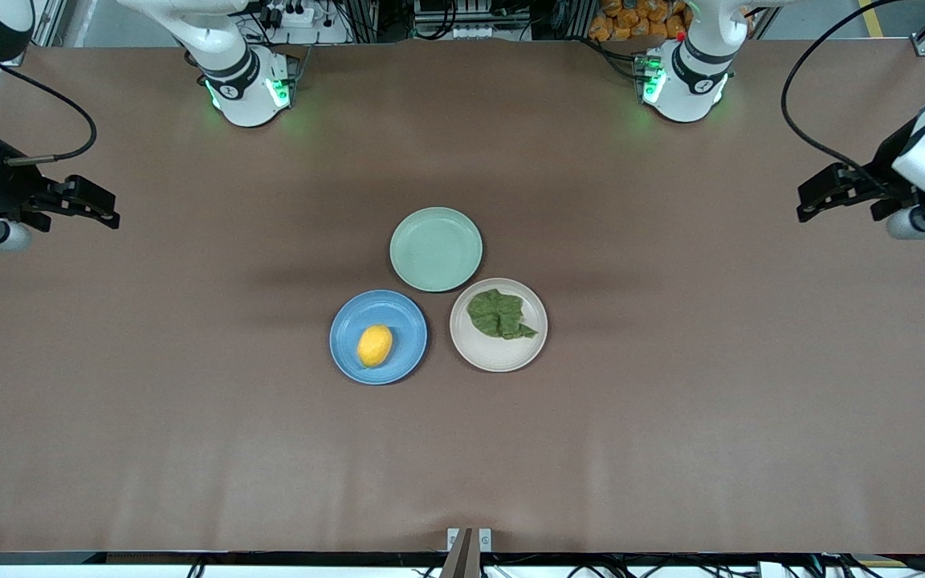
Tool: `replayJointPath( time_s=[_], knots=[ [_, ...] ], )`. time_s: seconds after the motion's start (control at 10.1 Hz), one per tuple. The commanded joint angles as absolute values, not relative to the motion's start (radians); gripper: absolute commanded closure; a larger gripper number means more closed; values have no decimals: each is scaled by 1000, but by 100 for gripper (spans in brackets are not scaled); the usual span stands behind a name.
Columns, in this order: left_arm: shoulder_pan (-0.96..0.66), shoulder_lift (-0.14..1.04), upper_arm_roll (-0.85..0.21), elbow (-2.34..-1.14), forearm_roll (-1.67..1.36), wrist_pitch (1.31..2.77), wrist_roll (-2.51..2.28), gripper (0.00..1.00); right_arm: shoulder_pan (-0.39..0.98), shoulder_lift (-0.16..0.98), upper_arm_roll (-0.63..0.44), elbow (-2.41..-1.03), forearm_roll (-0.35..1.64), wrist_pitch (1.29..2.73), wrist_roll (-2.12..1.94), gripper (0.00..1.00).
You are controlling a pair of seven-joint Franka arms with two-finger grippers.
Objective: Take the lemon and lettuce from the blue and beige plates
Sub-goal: 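Reach the right gripper to the lemon while the left gripper reaches the lettuce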
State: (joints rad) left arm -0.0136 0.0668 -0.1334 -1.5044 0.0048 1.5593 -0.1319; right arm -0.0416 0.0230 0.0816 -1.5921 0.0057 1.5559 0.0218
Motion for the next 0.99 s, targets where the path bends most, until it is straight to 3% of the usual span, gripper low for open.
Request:
replayJointPath(
  time_s=[0.0,0.69,0.89],
  knots=[
    [-44,135,-181,-1491,14,1662,-124,0,-3,46,81,-1603,73,1577,175,0],
    [-362,503,-179,-1491,23,2340,-500,0,224,409,86,-1569,120,1943,745,0],
    [-420,625,-175,-1494,41,2532,-503,0,277,501,87,-1533,127,1985,830,0]
  ],
)
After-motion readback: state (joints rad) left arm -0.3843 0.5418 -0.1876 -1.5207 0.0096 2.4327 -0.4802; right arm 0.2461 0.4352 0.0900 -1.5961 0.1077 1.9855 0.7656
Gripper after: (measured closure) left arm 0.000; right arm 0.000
